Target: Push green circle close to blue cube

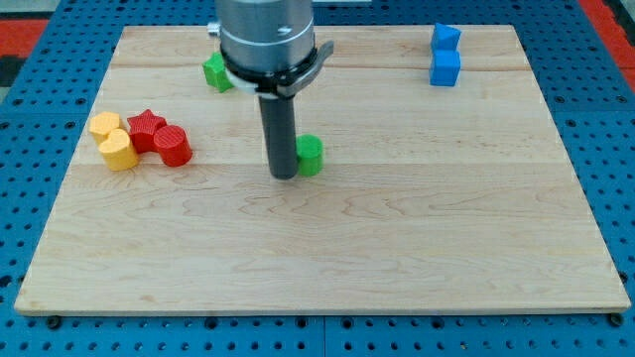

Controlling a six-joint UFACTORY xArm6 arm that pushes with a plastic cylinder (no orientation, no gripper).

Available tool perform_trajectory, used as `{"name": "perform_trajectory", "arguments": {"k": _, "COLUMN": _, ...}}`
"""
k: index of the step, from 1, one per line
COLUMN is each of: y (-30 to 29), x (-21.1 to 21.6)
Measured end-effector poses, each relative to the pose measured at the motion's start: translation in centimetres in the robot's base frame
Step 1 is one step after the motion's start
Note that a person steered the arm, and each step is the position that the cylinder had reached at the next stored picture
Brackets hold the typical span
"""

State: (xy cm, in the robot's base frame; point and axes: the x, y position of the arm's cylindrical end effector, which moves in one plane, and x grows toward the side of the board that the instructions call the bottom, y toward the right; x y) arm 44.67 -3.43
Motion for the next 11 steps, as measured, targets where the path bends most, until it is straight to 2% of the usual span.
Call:
{"name": "perform_trajectory", "arguments": {"k": 2, "y": 6.0, "x": -2.8}}
{"name": "perform_trajectory", "arguments": {"k": 5, "y": 8.4, "x": -8.0}}
{"name": "perform_trajectory", "arguments": {"k": 7, "y": 7.6, "x": -8.8}}
{"name": "perform_trajectory", "arguments": {"k": 9, "y": 10.2, "x": -10.7}}
{"name": "perform_trajectory", "arguments": {"k": 11, "y": 11.7, "x": -8.6}}
